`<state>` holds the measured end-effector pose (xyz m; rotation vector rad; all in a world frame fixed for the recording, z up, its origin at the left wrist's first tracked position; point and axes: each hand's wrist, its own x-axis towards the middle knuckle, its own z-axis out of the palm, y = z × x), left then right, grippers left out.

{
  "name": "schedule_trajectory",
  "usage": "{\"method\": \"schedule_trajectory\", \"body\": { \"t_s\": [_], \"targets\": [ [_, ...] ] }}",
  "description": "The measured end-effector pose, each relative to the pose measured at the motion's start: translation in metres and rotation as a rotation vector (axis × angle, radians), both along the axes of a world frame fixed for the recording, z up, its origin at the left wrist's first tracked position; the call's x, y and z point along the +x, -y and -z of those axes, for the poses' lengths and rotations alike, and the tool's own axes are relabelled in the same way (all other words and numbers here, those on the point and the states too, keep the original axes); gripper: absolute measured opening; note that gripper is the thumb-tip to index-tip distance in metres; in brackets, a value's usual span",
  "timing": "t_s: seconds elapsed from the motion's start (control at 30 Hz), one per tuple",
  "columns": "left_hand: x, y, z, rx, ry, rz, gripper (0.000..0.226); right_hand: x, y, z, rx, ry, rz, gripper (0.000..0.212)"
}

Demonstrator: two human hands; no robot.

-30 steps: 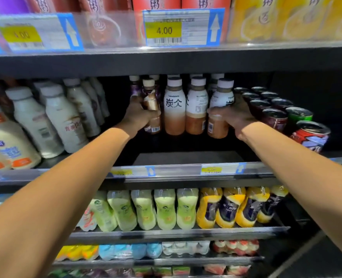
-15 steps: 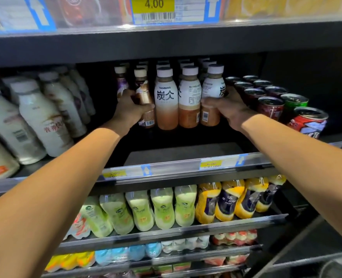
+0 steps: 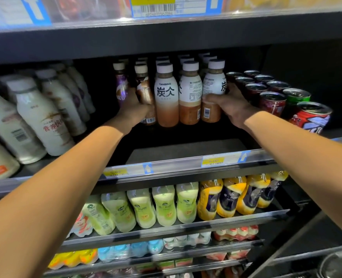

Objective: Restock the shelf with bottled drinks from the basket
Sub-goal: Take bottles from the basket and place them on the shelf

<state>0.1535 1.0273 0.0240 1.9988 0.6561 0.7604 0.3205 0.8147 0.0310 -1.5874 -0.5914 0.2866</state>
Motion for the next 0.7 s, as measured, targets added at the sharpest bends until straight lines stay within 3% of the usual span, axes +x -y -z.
{"method": "schedule_trajectory", "body": {
  "t_s": [0.13,0.33,0.43,0.47,0.53,0.63,0.7],
  "targets": [
    [0.004,-0.004,0.002,0.052,-0.065,0.017,0.051,-0.007,0.002,-0.002,-0.015,-0.025,0.052,0.068],
    [0.003,-0.001,0.003,0.080,-0.074,0.018,0.059,-0.018,0.007,-0.008,-0.084,-0.030,0.083,0.069],
    [-0.006,-0.006,-0.001,0.130,-0.206,0.031,0.067,-0.029,0.005,-0.014,-0.218,0.000,0.182,0.089],
    [-0.013,-0.004,-0.005,0.171,-0.284,0.011,0.076,-0.036,0.006,-0.017,-0.269,0.028,0.221,0.087],
    [-0.027,0.009,-0.015,0.283,-0.439,-0.031,0.076,-0.055,0.012,-0.025,-0.410,0.171,0.272,0.062],
    [-0.051,0.046,-0.030,0.529,-0.615,-0.116,0.040,-0.102,0.044,-0.034,-0.660,0.550,0.209,0.023],
    [-0.071,0.085,-0.043,0.680,-0.641,-0.076,0.035,-0.132,0.069,-0.035,-0.776,0.864,0.231,0.033]
  ]
}}
